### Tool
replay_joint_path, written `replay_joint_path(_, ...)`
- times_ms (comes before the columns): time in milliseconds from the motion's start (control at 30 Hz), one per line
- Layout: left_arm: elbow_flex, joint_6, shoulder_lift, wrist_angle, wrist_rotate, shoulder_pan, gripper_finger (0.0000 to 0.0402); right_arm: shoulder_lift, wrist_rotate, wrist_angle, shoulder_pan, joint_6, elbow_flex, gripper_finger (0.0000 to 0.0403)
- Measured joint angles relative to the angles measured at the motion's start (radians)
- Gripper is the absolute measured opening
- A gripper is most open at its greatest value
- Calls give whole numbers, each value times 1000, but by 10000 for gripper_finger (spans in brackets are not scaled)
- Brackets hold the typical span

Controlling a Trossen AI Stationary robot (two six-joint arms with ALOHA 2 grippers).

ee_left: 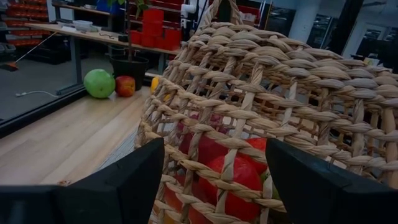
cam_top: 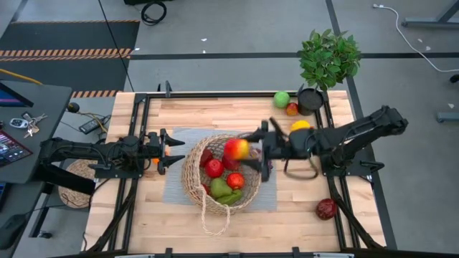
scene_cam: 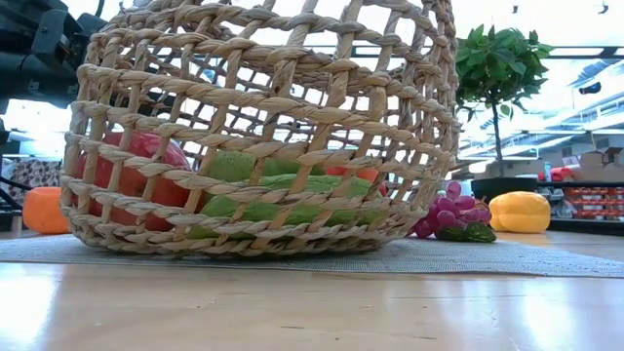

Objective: Build produce basket
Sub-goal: Put the mango into the basket

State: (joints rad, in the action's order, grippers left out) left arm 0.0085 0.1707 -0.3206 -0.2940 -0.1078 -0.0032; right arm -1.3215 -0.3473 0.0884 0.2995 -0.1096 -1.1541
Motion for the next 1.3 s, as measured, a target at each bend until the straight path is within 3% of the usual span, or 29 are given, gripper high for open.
replay_joint_path(200, 0, 0, 0, -1, 0, 0, 286, -75, -92, -1, 86, 43, -10, 307)
replay_joint_path(400, 0, 0, 0, 0, 0, 0, 286, -145, -168, 125, 141, 133, -12, 307)
replay_joint_path(533, 0, 0, 0, -1, 0, 0, 286, -205, -177, 246, 182, 266, -12, 307)
replay_joint_path(633, 0, 0, 0, -1, 0, 0, 286, -229, -250, 295, 203, 383, -12, 307)
replay_joint_path(867, 0, 0, 0, -1, 0, 0, 286, -241, -323, 181, 241, 675, -1, 307)
replay_joint_path(1300, 0, 0, 0, 4, 0, 0, 286, -359, -592, 144, 247, 1091, 20, 307)
